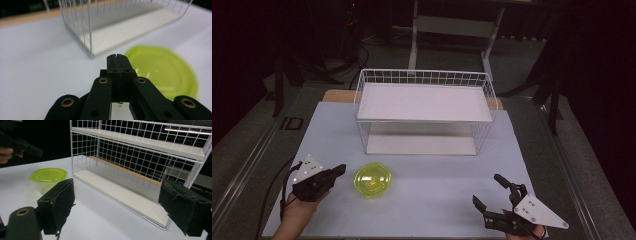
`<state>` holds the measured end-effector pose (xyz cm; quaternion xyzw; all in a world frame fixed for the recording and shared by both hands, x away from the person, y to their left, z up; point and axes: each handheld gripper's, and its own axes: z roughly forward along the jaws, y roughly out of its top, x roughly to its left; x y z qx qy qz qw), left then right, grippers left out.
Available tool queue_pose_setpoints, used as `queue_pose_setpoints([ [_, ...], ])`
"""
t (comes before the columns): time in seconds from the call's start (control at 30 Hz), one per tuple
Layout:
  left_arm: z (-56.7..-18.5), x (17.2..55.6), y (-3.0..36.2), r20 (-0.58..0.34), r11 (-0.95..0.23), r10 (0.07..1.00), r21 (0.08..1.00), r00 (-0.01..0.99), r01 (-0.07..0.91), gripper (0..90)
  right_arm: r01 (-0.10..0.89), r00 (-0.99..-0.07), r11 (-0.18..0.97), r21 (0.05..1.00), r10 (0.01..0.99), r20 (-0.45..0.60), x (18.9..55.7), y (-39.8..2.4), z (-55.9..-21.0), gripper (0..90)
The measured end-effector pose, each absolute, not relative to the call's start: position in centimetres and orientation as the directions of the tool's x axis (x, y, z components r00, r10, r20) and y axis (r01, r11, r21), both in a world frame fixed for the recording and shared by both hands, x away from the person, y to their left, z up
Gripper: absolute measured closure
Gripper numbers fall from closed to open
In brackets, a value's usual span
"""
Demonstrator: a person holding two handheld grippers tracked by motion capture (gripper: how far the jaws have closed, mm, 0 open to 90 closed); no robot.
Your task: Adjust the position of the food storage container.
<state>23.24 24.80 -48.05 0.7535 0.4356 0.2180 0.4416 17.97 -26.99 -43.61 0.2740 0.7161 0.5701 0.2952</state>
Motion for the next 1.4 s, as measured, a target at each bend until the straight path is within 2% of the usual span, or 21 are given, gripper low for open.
queue_pose_setpoints([
  [0.2, -50.4, 23.9, 24.3, -0.088, -0.269, 0.838, 0.793, 0.539, 0.546, 90.0, 0.047, -0.676, 0.196, 0.979, 0.728, -0.113, 17.9, -27.0, -43.5, 13.5],
  [0.57, -52.1, 24.1, 22.2, -0.127, -0.318, 0.802, 0.737, 0.584, 0.597, 90.0, 0.06, -0.678, 0.191, 0.98, 0.729, -0.101, 17.9, -27.1, -43.6, 13.5],
  [0.9, -52.5, 23.2, 19.8, -0.152, -0.37, 0.756, 0.704, 0.637, 0.607, 90.0, 0.059, -0.678, 0.189, 0.98, 0.728, -0.099, 17.9, -27.1, -43.5, 13.5],
  [1.2, -52.1, 22.2, 15.8, -0.2, -0.407, 0.664, 0.712, 0.721, 0.573, 90.0, 0.056, -0.675, 0.189, 0.98, 0.73, -0.102, 17.8, -27.2, -43.5, 13.5],
  [1.4, -52.4, 22.1, 15.5, -0.181, -0.437, 0.67, 0.687, 0.719, 0.581, 90.0, 0.055, -0.675, 0.189, 0.98, 0.73, -0.103, 17.8, -27.3, -43.5, 13.5],
])
